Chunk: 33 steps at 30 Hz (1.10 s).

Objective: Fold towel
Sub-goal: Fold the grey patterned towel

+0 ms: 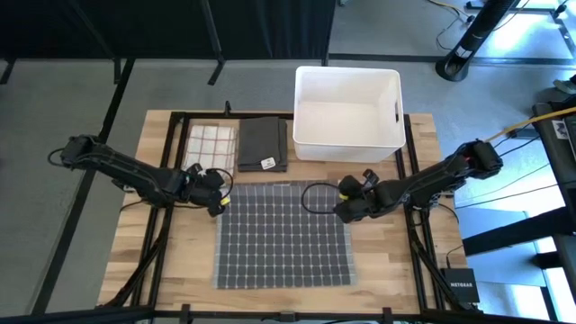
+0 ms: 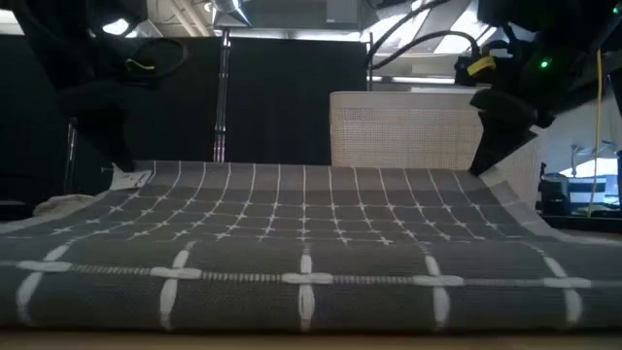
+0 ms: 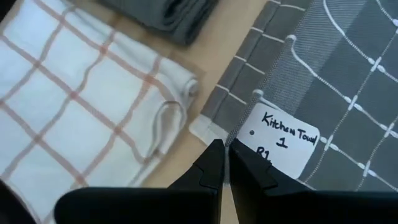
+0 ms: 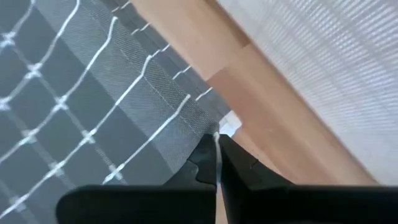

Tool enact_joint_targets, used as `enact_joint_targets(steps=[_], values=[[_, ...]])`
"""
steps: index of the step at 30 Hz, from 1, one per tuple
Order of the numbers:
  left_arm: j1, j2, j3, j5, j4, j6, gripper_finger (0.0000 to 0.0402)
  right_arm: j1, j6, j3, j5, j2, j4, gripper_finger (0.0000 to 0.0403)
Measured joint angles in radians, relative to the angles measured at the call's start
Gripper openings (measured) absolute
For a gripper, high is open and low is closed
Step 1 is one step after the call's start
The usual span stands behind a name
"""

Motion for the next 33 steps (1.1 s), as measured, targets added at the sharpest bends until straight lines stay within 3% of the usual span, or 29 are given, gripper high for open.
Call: enact_joint_targets(steps=[7,11,17,22,27,30,33], values=[[0.035,0.001,-0.036,-0.095,0.038,0.043,0.0013,-0.039,-0.015,0.000,0.111,0.055,0.001,0.0007],[0.054,0.001,-0.036,-0.123,0.051,0.059,0.0013,-0.081,-0.049,0.000,0.112,0.076,0.012,0.0010],[0.059,0.001,-0.036,-0.123,0.082,0.094,0.0015,-0.130,-0.056,-0.002,0.100,0.100,0.025,0.0053],[0.082,0.001,-0.037,-0.122,0.065,0.068,0.0057,-0.168,-0.056,-0.002,0.072,0.110,0.028,0.0114],[0.115,0.001,-0.015,-0.034,0.008,0.072,0.0113,-0.172,-0.064,0.005,0.043,0.102,-0.022,0.0172],[0.109,0.001,0.021,-0.025,-0.043,0.064,0.0130,-0.171,-0.080,0.040,-0.017,0.101,-0.091,0.0191],[0.072,0.000,0.047,0.046,0.033,0.092,0.0136,-0.143,-0.082,0.069,-0.073,0.101,-0.090,0.0197]])
